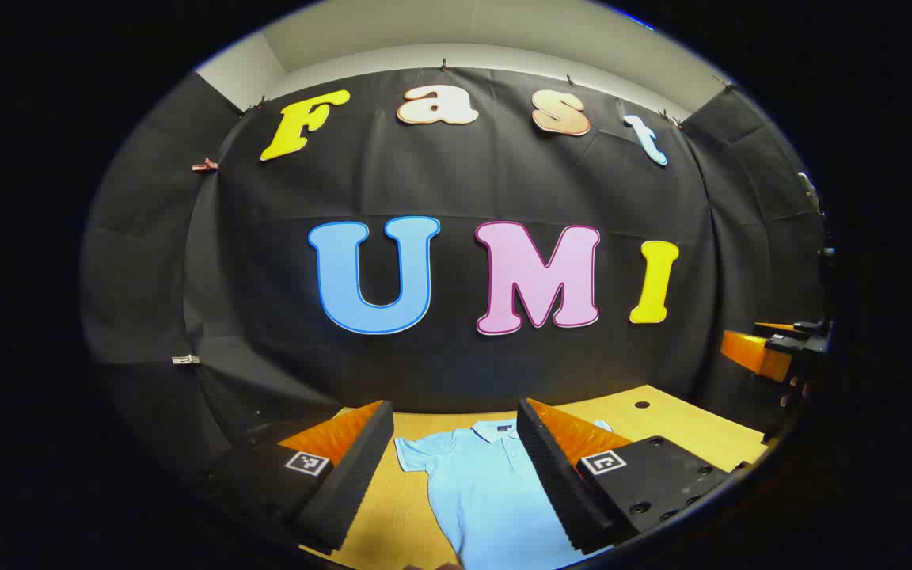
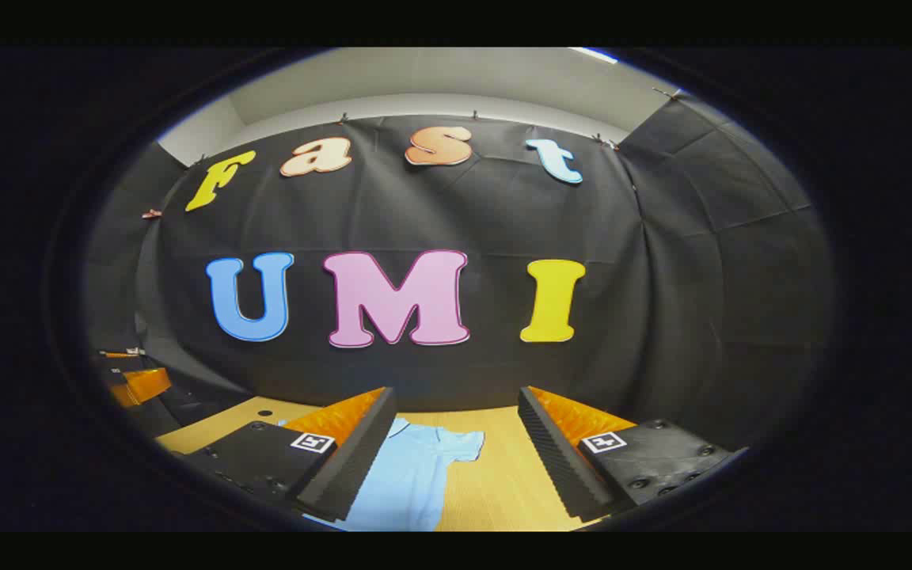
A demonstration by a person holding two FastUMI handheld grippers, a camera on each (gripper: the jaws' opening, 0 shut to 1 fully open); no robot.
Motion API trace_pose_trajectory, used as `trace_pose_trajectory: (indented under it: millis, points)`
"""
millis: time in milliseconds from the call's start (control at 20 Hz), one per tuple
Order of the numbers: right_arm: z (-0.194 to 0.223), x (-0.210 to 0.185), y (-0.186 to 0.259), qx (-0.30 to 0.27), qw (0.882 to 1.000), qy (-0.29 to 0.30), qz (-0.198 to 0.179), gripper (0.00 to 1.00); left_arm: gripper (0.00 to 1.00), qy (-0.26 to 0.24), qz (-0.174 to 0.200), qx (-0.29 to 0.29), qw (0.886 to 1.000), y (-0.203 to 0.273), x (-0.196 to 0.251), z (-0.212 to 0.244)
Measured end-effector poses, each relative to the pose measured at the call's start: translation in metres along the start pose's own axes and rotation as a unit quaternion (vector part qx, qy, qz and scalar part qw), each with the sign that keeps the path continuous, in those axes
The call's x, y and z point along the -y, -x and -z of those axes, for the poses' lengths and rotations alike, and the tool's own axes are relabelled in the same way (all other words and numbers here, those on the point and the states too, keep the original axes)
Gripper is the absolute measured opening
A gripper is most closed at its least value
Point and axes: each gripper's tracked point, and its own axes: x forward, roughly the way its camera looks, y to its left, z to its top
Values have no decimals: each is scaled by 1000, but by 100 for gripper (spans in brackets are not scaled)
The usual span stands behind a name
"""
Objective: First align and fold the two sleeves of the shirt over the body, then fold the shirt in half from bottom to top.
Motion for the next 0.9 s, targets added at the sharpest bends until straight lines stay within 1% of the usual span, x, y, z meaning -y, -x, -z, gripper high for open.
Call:
trace_pose_trajectory:
  millis: [50, 150, 200, 250, 300, 400, 450, 600, 900]
  points:
    - [0, 0, 0, 0, 1000, -1, -2, 99, 99, -4, 1, -1, 1000, 1, 2, 2]
    - [-1, -1, 0, 0, 1000, 0, -4, 99, 99, -3, 4, -2, 1000, 2, 5, 0]
    - [-2, 0, 0, 1, 1000, 0, -4, 97, 99, -1, 6, -1, 1000, 2, 7, -1]
    - [-2, 0, 0, 2, 1000, 0, -4, 99, 99, 1, 7, -1, 1000, 2, 8, -1]
    - [-2, 1, -1, 0, 1000, 0, -2, 97, 99, 2, 7, -1, 1000, 1, 9, -1]
    - [-1, 1, 0, -2, 1000, -6, -1, 99, 99, 2, 5, -2, 1000, 2, 9, 0]
    - [-2, 1, 0, -1, 1000, -7, -1, 97, 99, 1, 2, 0, 1000, 2, 9, 0]
    - [-1, 3, 1, -1, 1000, -1, -2, 97, 100, 3, 3, -2, 1000, 4, 10, 1]
    - [4, 8, -1, -10, 1000, -7, 0, 96, 99, 1, 0, -4, 1000, 5, 13, 3]
